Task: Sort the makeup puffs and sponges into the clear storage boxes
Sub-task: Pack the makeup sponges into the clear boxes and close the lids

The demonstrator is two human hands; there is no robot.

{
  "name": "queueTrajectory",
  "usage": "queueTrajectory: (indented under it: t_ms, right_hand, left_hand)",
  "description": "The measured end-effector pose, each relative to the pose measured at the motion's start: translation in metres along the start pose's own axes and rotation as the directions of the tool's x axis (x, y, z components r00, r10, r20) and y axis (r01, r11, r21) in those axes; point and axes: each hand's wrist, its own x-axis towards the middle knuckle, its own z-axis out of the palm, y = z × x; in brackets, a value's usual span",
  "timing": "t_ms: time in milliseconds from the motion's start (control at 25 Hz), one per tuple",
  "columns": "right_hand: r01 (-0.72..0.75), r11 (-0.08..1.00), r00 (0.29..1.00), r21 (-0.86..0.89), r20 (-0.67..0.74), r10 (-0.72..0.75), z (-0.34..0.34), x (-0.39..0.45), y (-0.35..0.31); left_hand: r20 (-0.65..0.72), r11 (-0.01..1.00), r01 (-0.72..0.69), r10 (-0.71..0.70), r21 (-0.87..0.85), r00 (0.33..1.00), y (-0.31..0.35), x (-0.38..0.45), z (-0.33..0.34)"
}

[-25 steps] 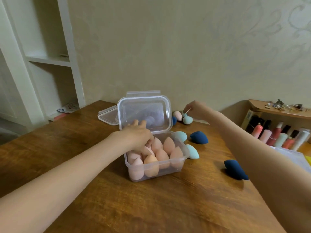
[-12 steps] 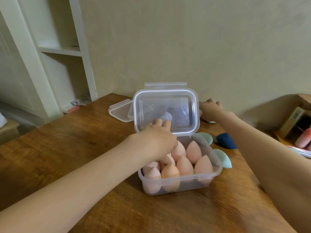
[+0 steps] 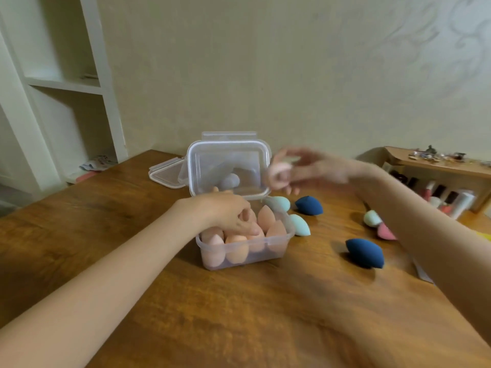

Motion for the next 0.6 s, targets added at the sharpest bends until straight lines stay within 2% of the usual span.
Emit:
queueTrajectory:
  t_ms: [40, 80, 120, 240, 360, 440, 520, 560, 600]
  right_hand:
    - [-0.104, 0.994, 0.981, -0.039, 0.16, 0.109, 0.011, -0.003, 0.006]
    - [-0.183, 0.976, 0.942, -0.117, 0.264, 0.208, 0.021, -0.003, 0.014]
    - [-0.232, 0.955, 0.912, -0.187, 0.299, 0.28, 0.029, 0.0, 0.021]
    - [-0.318, 0.909, 0.881, -0.27, 0.271, 0.388, 0.04, 0.011, 0.025]
    - [-0.428, 0.846, 0.813, -0.319, 0.273, 0.515, 0.04, 0.022, 0.02]
    - [-0.389, 0.741, 0.805, -0.548, 0.188, 0.562, 0.045, 0.032, 0.02]
    - [-0.233, 0.499, 0.84, -0.834, 0.086, 0.535, 0.059, 0.04, 0.022]
    - [-0.17, 0.4, 0.857, -0.901, 0.065, 0.511, 0.068, 0.044, 0.025]
    - [-0.133, 0.347, 0.878, -0.928, 0.051, 0.475, 0.077, 0.046, 0.029]
  left_hand:
    - [0.009, 1.0, 0.008, -0.008, 0.003, 1.0, 0.003, -0.001, 0.005]
    - [-0.001, 1.0, 0.019, -0.019, 0.002, 1.0, 0.005, -0.003, 0.01]
    - [-0.024, 1.0, 0.029, -0.029, -0.002, 0.999, 0.005, -0.004, 0.015]
    - [-0.093, 1.0, 0.02, -0.021, -0.01, 0.995, 0.0, -0.007, 0.023]
    - [-0.108, 1.0, 0.001, -0.001, 0.0, 0.994, -0.001, -0.008, 0.027]
    - [-0.094, 1.0, 0.003, -0.004, -0.003, 0.996, 0.0, -0.008, 0.028]
    - [-0.083, 1.0, 0.017, -0.017, -0.005, 0.996, -0.002, -0.008, 0.027]
    - [-0.082, 1.0, 0.02, -0.02, -0.008, 0.996, -0.003, -0.008, 0.026]
    - [-0.081, 1.0, 0.017, -0.019, -0.016, 0.997, -0.006, -0.008, 0.026]
